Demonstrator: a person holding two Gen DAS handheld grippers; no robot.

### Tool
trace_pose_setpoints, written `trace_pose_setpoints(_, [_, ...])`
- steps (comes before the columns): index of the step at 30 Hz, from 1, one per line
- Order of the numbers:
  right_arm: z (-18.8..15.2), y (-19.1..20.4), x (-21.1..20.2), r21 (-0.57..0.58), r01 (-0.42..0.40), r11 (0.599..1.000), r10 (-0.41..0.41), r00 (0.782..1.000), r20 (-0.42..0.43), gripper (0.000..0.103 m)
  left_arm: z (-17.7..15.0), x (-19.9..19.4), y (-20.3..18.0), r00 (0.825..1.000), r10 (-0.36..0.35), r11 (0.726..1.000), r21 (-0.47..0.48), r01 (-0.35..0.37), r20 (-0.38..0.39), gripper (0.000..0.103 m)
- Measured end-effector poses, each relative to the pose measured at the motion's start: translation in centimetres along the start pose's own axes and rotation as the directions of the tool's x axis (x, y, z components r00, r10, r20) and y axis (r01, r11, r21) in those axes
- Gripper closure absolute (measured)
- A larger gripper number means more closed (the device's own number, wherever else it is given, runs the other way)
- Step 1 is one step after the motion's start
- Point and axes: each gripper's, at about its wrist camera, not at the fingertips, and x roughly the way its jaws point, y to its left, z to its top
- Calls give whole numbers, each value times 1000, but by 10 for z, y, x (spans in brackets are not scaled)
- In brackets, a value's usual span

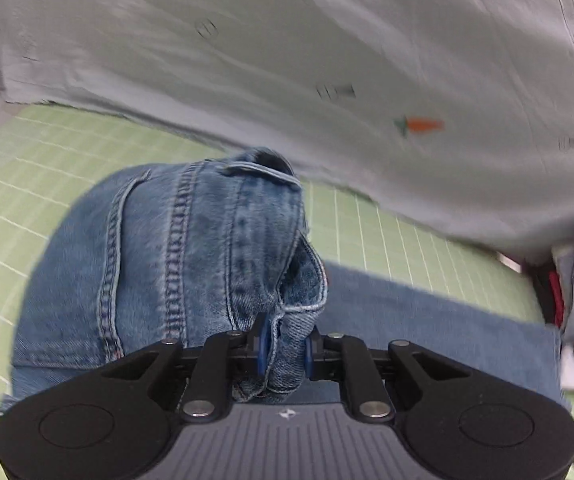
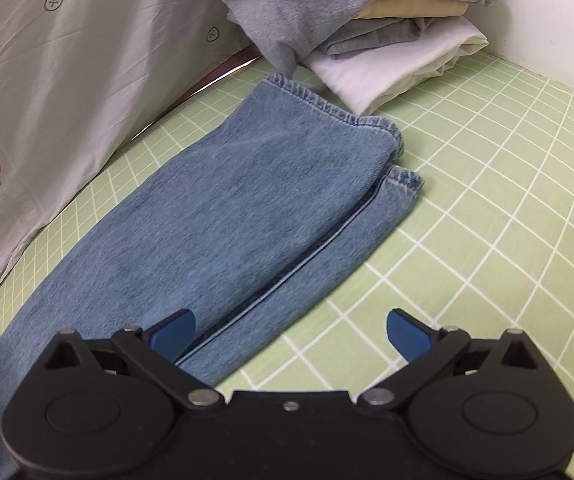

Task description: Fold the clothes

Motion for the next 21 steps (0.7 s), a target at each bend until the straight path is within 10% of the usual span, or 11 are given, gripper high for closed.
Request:
trace_pose_setpoints(17, [22, -28, 40, 43, 102, 994, -102, 995, 7, 0, -8, 41, -24, 987, 107, 993, 56, -101, -118, 71])
trace_pose_setpoints(21, [16, -31, 33, 63, 98, 993, -98, 995, 3, 0, -4, 41, -22, 990, -13, 1000, -17, 10, -139, 26])
